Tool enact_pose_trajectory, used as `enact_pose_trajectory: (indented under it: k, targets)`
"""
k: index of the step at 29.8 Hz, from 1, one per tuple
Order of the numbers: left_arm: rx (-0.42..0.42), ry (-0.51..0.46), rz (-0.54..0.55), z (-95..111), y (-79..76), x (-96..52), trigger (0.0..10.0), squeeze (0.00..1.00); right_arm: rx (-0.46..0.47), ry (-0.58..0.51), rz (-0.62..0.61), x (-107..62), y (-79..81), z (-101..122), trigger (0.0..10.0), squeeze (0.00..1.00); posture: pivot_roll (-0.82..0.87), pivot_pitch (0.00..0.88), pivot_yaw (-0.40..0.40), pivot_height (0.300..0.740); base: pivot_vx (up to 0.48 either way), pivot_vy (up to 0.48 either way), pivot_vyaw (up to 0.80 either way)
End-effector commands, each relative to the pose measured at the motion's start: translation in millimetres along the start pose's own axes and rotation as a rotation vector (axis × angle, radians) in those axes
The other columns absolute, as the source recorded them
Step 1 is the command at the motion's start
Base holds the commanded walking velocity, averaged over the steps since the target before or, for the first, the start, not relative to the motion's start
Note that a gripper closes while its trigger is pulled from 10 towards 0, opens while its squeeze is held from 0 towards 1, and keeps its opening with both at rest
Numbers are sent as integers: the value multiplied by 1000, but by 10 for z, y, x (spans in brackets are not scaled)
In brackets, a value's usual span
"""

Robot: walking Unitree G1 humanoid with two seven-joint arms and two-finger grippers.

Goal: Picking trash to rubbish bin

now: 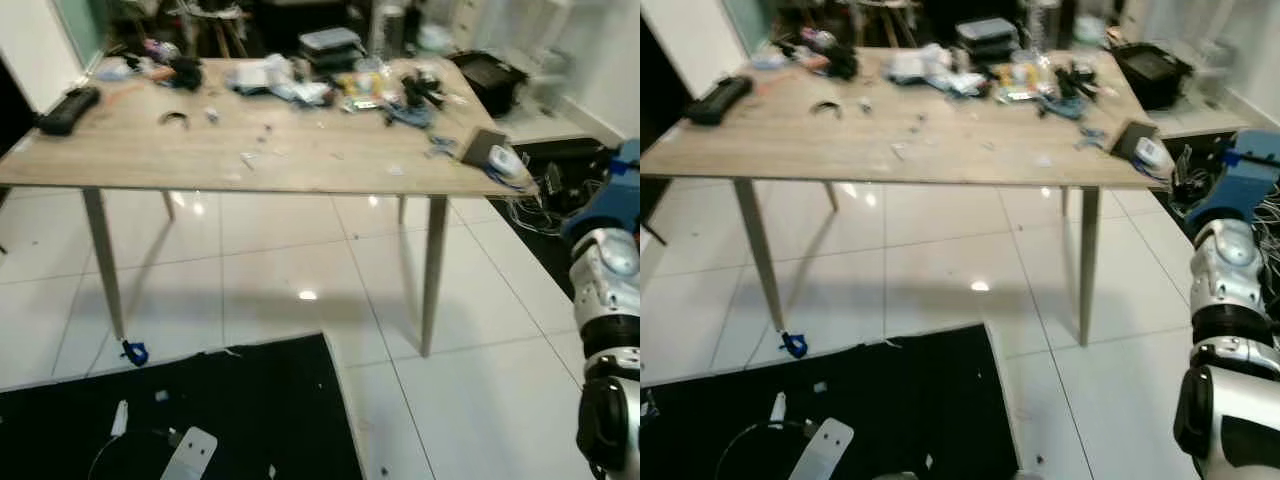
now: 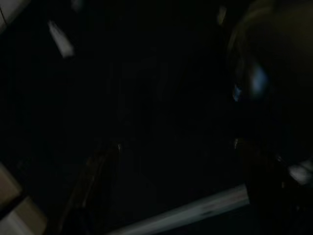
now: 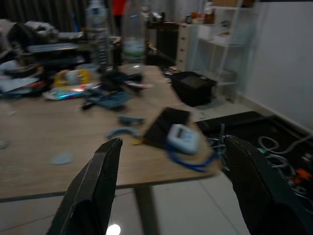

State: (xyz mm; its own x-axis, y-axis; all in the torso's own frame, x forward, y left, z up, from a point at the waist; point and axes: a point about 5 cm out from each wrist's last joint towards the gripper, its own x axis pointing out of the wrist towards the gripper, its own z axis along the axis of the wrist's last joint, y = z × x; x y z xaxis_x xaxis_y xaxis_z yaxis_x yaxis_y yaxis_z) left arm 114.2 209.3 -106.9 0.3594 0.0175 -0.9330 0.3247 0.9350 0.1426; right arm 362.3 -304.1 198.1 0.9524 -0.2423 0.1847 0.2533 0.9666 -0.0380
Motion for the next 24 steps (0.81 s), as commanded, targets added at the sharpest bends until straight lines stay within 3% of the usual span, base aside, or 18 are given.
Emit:
enact_pose_trajectory:
  k: [1, 16, 21, 24]
  targets:
    - [0, -6, 10, 27, 40, -1, 10000, 0, -4, 42, -2, -41, -23, -95, 10000, 0, 23, 18, 4, 740, 334, 0, 0]
    - [1, -6, 9, 25, 39, -1, 10000, 0, 8, 40, 24, -42, 39, -102, 10000, 0, 23, 24, 8, 740, 334, 0, 0]
    - [1, -5, 7, 25, 35, 0, 10000, 0, 2, 52, -16, -48, -29, -116, 10000, 0, 23, 24, 8, 740, 332, 0, 0]
    - [1, -4, 7, 24, 34, 0, 10000, 0, 3, 103, -59, -57, -87, -173, 10000, 0, 23, 24, 8, 740, 333, 0, -642]
